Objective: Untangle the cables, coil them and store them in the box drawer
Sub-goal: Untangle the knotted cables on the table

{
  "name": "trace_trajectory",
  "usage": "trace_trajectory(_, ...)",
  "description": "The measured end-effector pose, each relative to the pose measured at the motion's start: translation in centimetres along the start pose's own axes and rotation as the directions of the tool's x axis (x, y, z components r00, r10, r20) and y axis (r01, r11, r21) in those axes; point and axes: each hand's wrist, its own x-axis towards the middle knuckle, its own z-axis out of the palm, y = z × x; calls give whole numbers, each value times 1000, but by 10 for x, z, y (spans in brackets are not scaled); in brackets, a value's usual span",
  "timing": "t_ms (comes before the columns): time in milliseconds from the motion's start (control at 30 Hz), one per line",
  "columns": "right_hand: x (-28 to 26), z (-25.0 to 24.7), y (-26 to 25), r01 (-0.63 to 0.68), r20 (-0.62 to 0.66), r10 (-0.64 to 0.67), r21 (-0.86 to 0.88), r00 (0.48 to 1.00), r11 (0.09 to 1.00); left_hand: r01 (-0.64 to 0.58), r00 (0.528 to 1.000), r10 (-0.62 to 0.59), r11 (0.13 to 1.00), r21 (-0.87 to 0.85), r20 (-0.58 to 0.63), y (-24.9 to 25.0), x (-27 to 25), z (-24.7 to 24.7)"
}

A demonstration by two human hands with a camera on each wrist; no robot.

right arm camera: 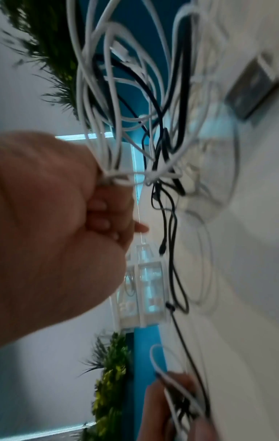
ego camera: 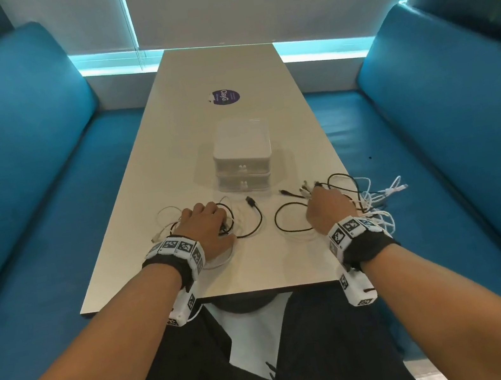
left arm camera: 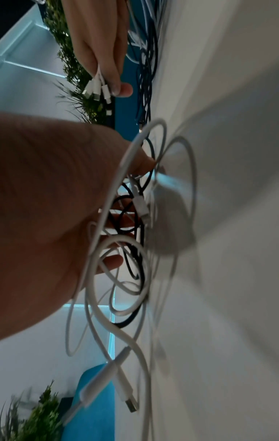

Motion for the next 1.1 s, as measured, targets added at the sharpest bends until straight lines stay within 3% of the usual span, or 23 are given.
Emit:
trace_trajectory(167,-11,12,-36,279,142,-315,226,938,933,12,1000,-10,995,-98,22,-1,3,-3)
trace_trajectory(300,-21,21,-62,399,153,-447,265,881,878,-22,999,12,948,-319,-32,6,3,-13)
trace_trajectory(467,-27,35,-73,424,250,-490,273,835,863,-38,994,-21,849,-528,-105,8,1,-21)
trace_trajectory(633,-27,45,-69,380,280,-416,173,865,909,-14,995,-47,814,-581,-89,-11,-8,-36)
trace_trajectory(700,-26,47,-70,377,257,-412,176,874,909,-9,988,-76,842,-539,-135,-23,-10,-41)
trace_trajectory(833,-22,52,-72,370,247,-403,171,881,913,92,952,-161,962,-258,-259,-40,-17,-53)
trace_trajectory(900,-20,55,-72,365,247,-396,165,884,916,181,957,-229,951,-250,-180,-48,-25,-54)
trace_trajectory(967,-19,57,-72,358,251,-388,159,887,920,288,955,-297,914,-286,13,-53,-33,-56)
trace_trajectory(1100,-19,59,-71,331,275,-360,148,891,932,416,887,-338,881,-225,315,-55,-44,-55)
